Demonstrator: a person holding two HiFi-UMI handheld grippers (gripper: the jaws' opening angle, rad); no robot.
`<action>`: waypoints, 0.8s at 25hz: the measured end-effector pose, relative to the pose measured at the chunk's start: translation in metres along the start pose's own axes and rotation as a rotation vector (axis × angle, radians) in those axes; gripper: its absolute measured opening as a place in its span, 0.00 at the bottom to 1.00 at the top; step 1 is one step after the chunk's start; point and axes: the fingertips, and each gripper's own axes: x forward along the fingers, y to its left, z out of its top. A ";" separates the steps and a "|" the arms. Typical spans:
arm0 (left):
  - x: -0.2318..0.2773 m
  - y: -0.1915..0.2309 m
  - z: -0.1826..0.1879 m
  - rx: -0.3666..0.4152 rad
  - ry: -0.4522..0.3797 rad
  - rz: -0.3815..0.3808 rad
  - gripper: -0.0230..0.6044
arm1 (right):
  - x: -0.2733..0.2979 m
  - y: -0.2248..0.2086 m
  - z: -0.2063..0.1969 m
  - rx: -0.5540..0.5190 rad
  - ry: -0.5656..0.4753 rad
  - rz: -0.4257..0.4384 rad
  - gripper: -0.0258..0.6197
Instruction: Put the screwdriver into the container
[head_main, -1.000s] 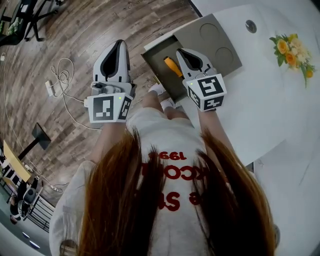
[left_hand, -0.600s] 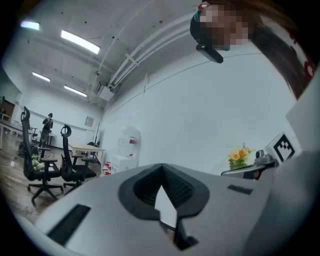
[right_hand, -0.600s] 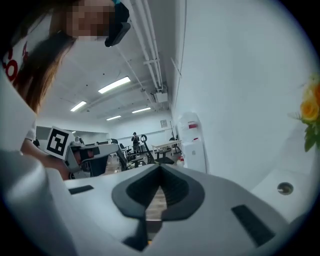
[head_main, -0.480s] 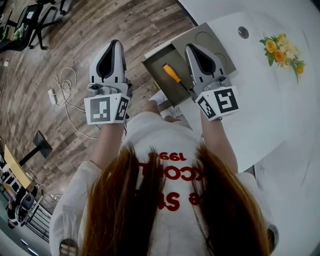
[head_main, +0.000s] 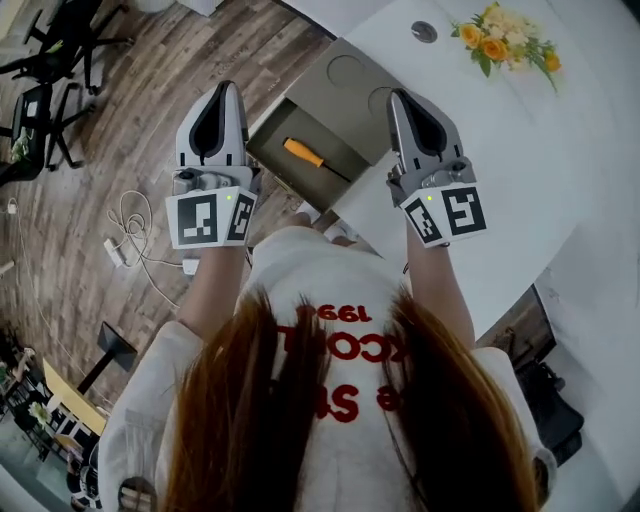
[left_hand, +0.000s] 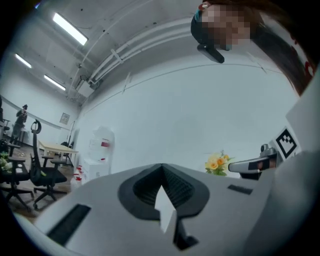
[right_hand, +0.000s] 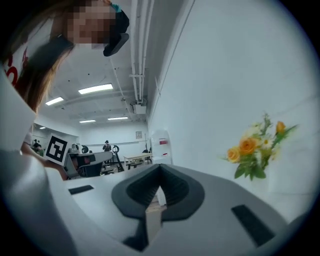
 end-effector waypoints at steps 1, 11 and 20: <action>0.008 -0.012 0.004 -0.002 -0.005 -0.028 0.04 | -0.011 -0.011 0.007 0.000 -0.011 -0.035 0.04; 0.060 -0.137 0.035 -0.029 -0.052 -0.361 0.04 | -0.145 -0.081 0.053 -0.016 -0.100 -0.418 0.04; 0.075 -0.232 0.038 -0.062 -0.062 -0.595 0.04 | -0.242 -0.104 0.063 -0.026 -0.137 -0.670 0.04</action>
